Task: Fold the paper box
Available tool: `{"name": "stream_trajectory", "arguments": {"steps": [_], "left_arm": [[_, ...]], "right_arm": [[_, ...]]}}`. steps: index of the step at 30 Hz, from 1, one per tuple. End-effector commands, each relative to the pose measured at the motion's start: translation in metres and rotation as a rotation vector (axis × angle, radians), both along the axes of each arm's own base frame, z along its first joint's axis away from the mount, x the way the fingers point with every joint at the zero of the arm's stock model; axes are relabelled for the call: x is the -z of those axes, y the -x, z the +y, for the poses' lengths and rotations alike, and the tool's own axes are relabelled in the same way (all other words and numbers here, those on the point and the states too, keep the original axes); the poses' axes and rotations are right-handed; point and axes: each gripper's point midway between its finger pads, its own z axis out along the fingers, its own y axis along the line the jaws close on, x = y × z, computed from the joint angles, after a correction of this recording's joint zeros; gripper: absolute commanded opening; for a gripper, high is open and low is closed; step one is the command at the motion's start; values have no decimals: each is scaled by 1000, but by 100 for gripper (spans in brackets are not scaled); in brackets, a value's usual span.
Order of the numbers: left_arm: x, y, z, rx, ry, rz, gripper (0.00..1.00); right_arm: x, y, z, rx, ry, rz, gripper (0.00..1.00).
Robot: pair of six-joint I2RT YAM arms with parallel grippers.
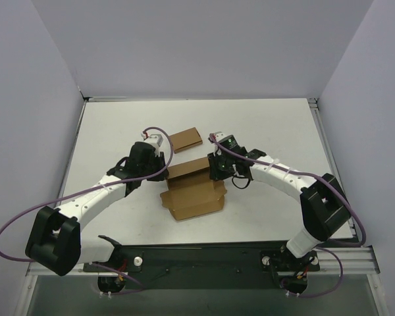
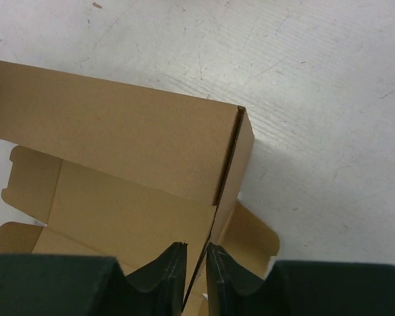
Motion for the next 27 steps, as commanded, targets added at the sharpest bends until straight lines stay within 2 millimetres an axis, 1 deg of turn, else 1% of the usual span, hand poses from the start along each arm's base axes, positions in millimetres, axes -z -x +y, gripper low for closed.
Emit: {"name": "stream_trajectory", "arguments": {"steps": [1,2,3,5,6,7,8,9,10,11,13,14,16,17,19,21,22,24,25,27], "left_arm": [[-2,2,-4,24,-12,14,34],[-3,2,-4,26,-9,12,34],[-2,3,-4,29,-11,16,34],[-4,2,-5,32,-11,14,34],[-4,2,-5,33,-13,15,34],[-3,3,-5,38,-16,18,34],[-3,4,-4,41,-22,25,34],[-4,4,-4,45,-24,24,34],[-5,3,-3,46,-31,22,34],[-4,4,-2,44,-38,25,34],[-7,2,-1,44,-39,14,34],[-7,2,-1,44,-42,14,34],[-9,1,-2,49,-40,12,34],[-8,1,-2,47,-42,12,34],[-9,1,-3,50,-39,14,34],[-8,1,-3,50,-43,16,33],[-8,1,-2,49,-44,15,34],[-7,0,-2,48,-45,15,33],[-8,1,-3,50,-43,16,33],[-7,0,-3,50,-43,17,33]], "right_arm": [[3,6,12,0,-23,28,22],[6,7,11,1,-26,25,23],[6,7,12,0,-27,22,28],[4,7,11,1,-37,12,34],[2,7,10,-1,-38,6,41],[0,6,9,-6,-38,-2,45],[-7,6,8,-10,-50,-15,50],[-11,5,5,-5,-54,-24,58],[-16,3,2,1,-62,-35,62],[-29,1,-4,8,-98,-50,64],[-39,-1,-13,20,-144,-56,66],[-54,-10,-26,58,-179,-95,66],[-62,-15,-37,78,-214,-115,66],[-68,-22,-49,116,-224,-132,66],[-65,-28,-60,151,-219,-135,66],[-54,-33,-71,181,-178,-135,64],[-43,-32,-72,182,-157,-118,64],[-32,-32,-73,170,-134,-108,62],[-24,-34,-72,164,-133,-109,61],[-16,-34,-72,140,-126,-116,60]]}}
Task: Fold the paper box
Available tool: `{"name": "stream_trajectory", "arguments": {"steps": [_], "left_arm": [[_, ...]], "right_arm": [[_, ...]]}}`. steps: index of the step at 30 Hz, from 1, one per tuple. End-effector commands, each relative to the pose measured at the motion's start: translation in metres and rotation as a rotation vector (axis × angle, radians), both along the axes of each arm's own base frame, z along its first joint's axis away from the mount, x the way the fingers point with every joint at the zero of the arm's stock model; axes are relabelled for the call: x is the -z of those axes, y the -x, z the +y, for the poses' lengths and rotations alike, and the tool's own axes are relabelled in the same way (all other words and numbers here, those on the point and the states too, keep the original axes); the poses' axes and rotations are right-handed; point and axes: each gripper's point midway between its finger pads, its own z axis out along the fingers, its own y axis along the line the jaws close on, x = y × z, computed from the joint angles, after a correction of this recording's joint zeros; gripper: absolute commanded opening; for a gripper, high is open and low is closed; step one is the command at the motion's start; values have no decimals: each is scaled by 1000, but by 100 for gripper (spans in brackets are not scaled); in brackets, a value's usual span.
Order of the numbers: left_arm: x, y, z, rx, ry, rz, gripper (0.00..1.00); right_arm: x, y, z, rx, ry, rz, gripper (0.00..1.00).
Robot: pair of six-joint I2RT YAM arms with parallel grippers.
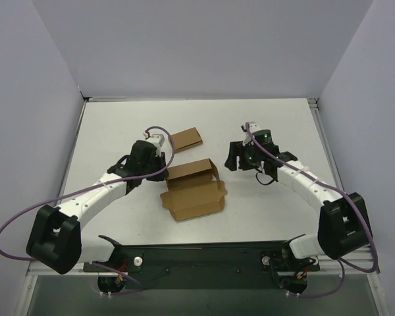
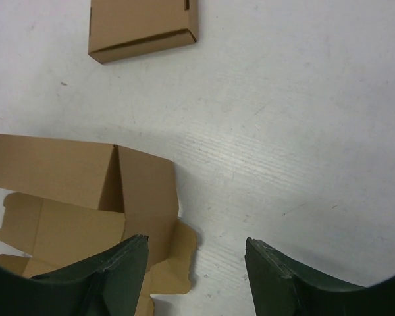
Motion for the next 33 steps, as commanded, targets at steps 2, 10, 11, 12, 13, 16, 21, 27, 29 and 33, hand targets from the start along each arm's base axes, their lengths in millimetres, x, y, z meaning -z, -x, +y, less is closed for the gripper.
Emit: {"name": "stream_trajectory", "arguments": {"steps": [2,10,11,12,13,16,21,27,29,33], "left_arm": [[-7,-3,-4,22,-7,0,33],[-4,-3,-7,38,-13,17,33],[-3,-3,-7,39,-15,20,33],[-4,-3,-7,40,-14,20,33],[-4,-3,-7,41,-13,21,33],[-3,-4,-7,41,-15,20,33],[-3,-3,-7,47,-19,22,33],[-1,-3,-7,52,-21,28,33],[-1,-2,-8,56,-22,29,33],[-1,-2,-8,62,-23,26,33]], "right_arm": [[35,2,5,-73,37,2,59],[51,13,32,-265,-7,-87,61],[53,15,35,-284,-7,-90,61],[53,14,37,-292,-3,-95,61],[55,14,41,-309,1,-107,61],[56,11,48,-329,1,-143,63],[54,5,59,-372,15,-209,64],[57,-2,68,-400,15,-280,66],[62,-1,71,-422,11,-286,66],[58,-4,78,-453,-17,-369,66]]}}
